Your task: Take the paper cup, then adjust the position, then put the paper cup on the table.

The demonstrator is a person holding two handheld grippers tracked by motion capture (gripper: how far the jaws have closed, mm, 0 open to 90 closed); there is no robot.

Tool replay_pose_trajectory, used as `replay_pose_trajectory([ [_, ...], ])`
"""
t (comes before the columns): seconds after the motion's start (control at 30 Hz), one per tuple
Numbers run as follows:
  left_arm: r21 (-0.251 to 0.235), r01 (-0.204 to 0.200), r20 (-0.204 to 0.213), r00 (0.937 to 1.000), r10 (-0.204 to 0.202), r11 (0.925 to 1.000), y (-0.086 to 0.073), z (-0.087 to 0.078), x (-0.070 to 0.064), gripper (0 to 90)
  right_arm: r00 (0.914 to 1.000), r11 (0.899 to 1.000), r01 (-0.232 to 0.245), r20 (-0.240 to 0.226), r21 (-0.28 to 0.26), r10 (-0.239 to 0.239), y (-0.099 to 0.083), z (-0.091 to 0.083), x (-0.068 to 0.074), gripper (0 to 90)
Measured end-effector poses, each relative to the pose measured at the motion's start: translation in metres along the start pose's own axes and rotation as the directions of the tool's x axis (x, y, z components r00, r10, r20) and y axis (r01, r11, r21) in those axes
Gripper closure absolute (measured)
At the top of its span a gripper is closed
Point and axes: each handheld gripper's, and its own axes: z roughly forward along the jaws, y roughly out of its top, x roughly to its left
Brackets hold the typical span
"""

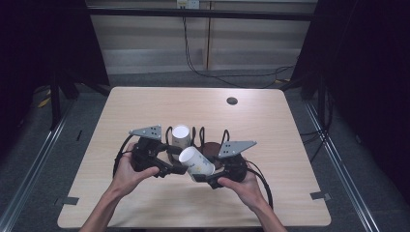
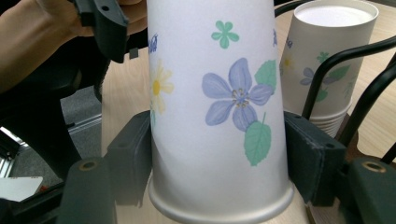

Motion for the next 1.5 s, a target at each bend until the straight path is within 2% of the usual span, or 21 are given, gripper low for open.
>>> replay_pose_trajectory([
  [0.2, 0.007, -0.016, -0.019, 0.9997, 0.016, 0.9998, -0.002, -0.005, 0.001, 22.4, 0.9998, 1.0, -0.008, 0.016, 0.027, 0.008, 0.0, -0.002, -0.002, 31.5],
  [0.43, 0.061, -0.051, -0.059, 0.9967, 0.055, 0.9968, -0.003, 0.0, 0.0, 21.4, 0.9991, 0.996, -0.01, 0.041, 0.09, 0.007, 0.001, -0.004, -0.005, 31.6],
  [0.57, 0.055, -0.058, -0.058, 0.9965, 0.061, 0.9968, -0.003, 0.0, -0.002, 21.4, 0.9993, 0.995, -0.007, 0.038, 0.103, 0.003, 0.002, -0.006, -0.006, 31.8],
  [0.67, 0.056, -0.059, -0.061, 0.9961, 0.063, 0.9967, -0.003, 0.0, -0.001, 21.4, 0.9991, 0.991, -0.013, 0.041, 0.133, 0.008, 0.002, -0.006, -0.007, 31.8],
  [0.7, 0.064, -0.059, -0.064, 0.996, 0.063, 0.9962, -0.004, 0.001, -0.002, 20.9, 0.9993, 0.988, -0.012, 0.038, 0.152, 0.006, 0.002, -0.007, -0.008, 31.8],
  [0.77, 0.074, -0.067, -0.079, 0.9942, 0.072, 0.9951, -0.005, 0.002, -0.002, 20.4, 0.9989, 0.987, -0.005, 0.047, 0.161, -0.002, 0.002, -0.008, -0.008, 31.8],
  [0.93, 0.087, -0.073, -0.086, 0.9931, 0.08, 0.9935, -0.006, 0.004, -0.002, 19.6, 0.9986, 0.984, 0.003, 0.052, 0.177, -0.012, 0.003, -0.008, -0.007, 31.9],
  [1.1, 0.099, -0.084, -0.086, 0.9919, 0.093, 0.9915, -0.005, 0.007, -0.002, 19.2, 0.9987, 0.975, 0.014, 0.045, 0.223, -0.024, 0.005, -0.01, -0.008, 31.9],
  [1.33, 0.122, -0.095, -0.083, 0.991, 0.105, 0.988, -0.007, 0.011, -0.004, 19.2, 0.9987, 0.965, 0.02, 0.039, 0.262, -0.032, 0.006, -0.011, -0.007, 32.4],
  [1.5, 0.149, -0.097, -0.079, 0.9908, 0.11, 0.9841, -0.008, 0.017, -0.005, 18.8, 0.9986, 0.954, 0.033, 0.03, 0.299, -0.044, 0.005, -0.008, -0.007, 32.4],
])
